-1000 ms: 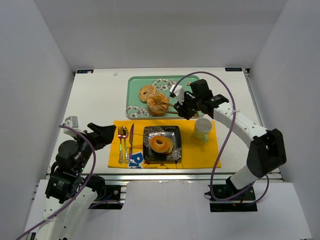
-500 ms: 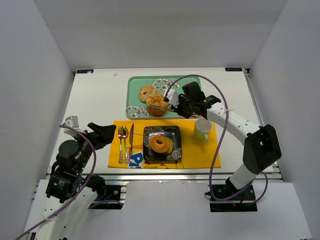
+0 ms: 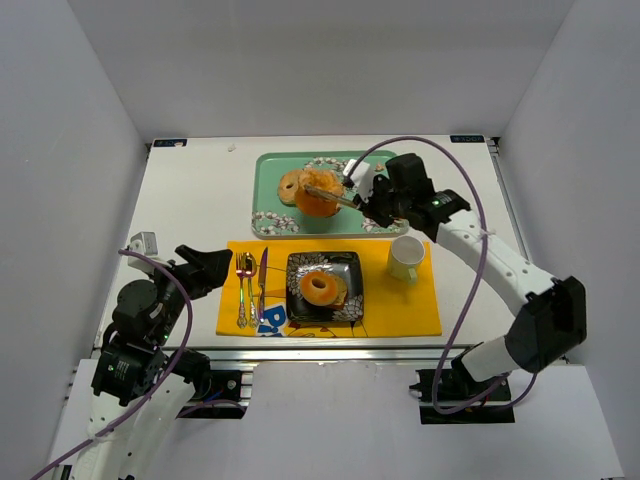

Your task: Place the bread

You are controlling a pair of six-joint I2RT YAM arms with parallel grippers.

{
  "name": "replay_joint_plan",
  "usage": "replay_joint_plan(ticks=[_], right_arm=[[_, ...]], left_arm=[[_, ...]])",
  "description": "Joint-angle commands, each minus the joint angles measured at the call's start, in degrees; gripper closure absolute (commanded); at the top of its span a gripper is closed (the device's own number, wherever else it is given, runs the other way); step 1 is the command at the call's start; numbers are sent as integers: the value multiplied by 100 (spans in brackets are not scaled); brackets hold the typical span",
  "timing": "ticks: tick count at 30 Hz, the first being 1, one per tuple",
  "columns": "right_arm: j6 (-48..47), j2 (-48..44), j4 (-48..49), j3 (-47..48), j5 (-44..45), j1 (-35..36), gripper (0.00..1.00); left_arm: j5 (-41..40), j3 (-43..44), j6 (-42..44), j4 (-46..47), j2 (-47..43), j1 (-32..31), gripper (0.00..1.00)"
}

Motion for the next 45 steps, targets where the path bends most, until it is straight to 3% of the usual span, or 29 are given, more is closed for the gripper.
replay_joint_plan(ticks=[1,14,24,31,33,34,37,40,45], right_arm=[[269,-547,199,367,-248,-80,100],[709,-2268,-1444,-493,-1224,-89,100],[533,-2815,-2332,-942,-1313,-89,100],[480,-2920,-2412,-1285,-1260,-89,99],[515,-2894,-2360,-1399,-1207,-89,93],[524,-2868,-2342,-1417,-1207,-89,83],[542,-2841,-2298,-1452,-1198,-89,67],[551,-2867,-2280,-1443,-1216,-89,58],[656,-2964,-2201,-1373,-1251,-89,52]], left_arm=[[-37,43,52,72,76,20,6],[-37,87,26,-104,-3,20,6],[60,17,26,37,32,20,6],[86,-10,8,81,23,20,6],[86,8,17,72,32,20,6],[69,16,17,63,40,20,6],[60,43,34,28,49,20,6],[51,43,34,10,14,20,6],[33,52,17,-25,-12,20,6]])
